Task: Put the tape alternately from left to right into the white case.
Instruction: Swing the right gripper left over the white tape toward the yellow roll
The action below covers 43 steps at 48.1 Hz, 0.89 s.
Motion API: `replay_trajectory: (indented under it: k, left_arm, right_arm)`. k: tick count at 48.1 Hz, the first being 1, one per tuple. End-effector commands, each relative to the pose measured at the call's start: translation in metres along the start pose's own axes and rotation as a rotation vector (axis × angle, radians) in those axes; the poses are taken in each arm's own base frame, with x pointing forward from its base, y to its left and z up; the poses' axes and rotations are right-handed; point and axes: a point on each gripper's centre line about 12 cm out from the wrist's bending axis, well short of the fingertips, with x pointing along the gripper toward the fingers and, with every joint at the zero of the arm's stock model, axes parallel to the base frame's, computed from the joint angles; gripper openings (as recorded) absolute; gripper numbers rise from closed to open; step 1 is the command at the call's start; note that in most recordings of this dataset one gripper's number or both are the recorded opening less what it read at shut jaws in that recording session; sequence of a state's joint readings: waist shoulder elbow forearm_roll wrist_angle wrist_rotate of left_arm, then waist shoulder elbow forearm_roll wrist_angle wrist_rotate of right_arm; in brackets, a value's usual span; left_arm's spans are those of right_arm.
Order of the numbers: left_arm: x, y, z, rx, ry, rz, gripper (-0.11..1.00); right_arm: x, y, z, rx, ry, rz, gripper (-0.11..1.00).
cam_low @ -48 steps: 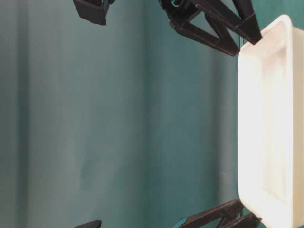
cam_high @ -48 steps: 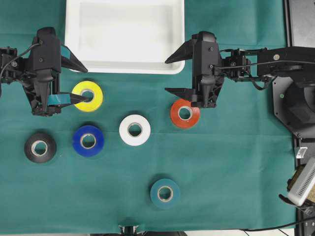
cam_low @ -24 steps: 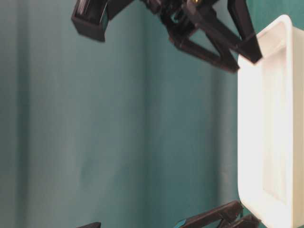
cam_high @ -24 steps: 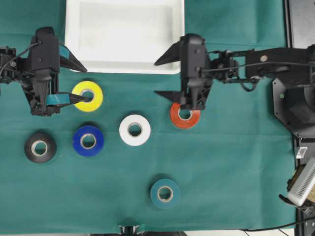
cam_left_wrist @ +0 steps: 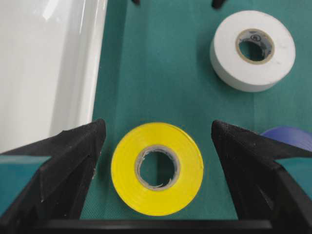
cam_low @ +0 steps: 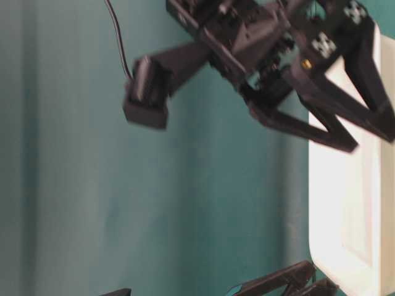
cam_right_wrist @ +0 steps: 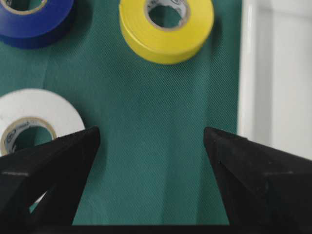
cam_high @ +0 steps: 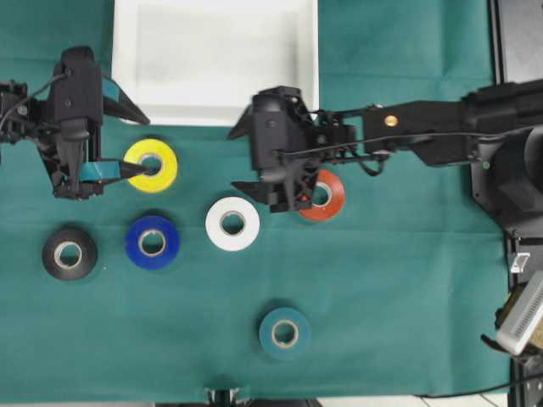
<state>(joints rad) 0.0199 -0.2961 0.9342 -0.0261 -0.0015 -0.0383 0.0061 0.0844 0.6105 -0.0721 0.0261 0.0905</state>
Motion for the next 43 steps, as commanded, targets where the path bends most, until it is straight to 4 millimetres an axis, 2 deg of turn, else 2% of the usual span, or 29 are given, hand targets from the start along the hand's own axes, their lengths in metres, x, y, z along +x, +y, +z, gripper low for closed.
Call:
replay_trajectory:
  k: [1,12,26,43]
  left_arm:
    - [-0.004,0.000,0.008,0.001,-0.029,-0.001,0.93]
    - [-0.004,0.000,0.007,0.002,-0.028,0.000,0.93]
    - [-0.006,0.000,0.000,-0.002,-0.012,0.000,0.93]
    - [-0.038,0.001,-0.015,-0.016,0.008,-0.001,0.93]
  right_arm:
    - [0.001,0.002,0.019,-0.011,-0.035,0.002,0.79]
    - [0.016,0.002,0.032,-0.036,-0.049,0.000,0.79]
    - [0.030,0.001,0.039,-0.039,-0.048,-0.002,0.79]
    - [0.037,0.002,0.046,-0.040,-0.042,-0.003,0.79]
